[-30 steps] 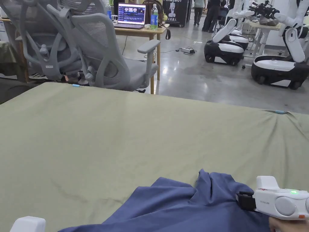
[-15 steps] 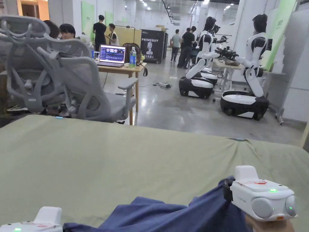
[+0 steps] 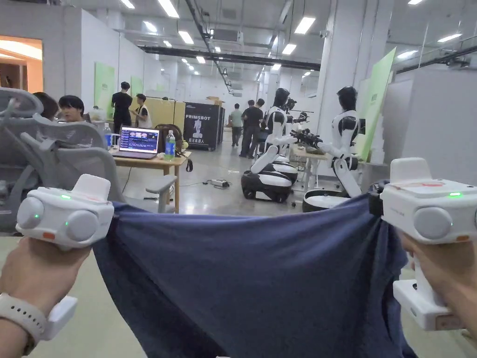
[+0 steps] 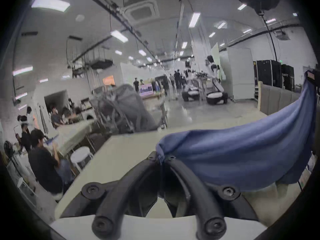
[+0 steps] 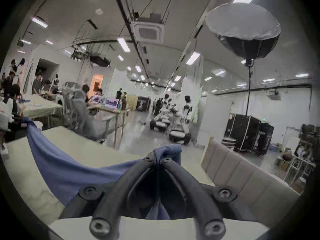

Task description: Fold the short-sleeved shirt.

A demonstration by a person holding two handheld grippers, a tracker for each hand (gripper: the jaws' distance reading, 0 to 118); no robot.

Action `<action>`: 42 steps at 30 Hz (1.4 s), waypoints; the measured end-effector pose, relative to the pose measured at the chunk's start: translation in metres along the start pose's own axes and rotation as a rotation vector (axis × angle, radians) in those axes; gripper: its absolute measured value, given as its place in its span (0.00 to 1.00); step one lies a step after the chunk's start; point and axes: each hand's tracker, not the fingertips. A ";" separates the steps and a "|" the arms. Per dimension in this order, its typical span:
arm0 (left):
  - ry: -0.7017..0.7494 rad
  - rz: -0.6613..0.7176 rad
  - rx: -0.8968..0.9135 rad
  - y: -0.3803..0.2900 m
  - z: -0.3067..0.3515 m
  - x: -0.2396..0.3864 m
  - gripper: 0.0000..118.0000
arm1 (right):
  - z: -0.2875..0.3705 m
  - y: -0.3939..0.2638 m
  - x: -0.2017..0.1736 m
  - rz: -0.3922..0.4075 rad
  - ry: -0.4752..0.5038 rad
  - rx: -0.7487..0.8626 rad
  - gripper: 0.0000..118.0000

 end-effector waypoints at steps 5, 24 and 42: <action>0.053 -0.018 0.119 0.079 0.000 -0.007 0.01 | -0.007 0.057 0.019 -0.025 -0.024 0.090 0.02; 0.052 0.007 0.033 -0.002 -0.050 0.006 0.01 | -0.055 -0.040 0.002 -0.071 0.043 0.022 0.02; -0.234 0.004 -0.477 -0.334 0.121 0.019 0.01 | 0.136 -0.343 -0.023 0.029 0.249 -0.578 0.02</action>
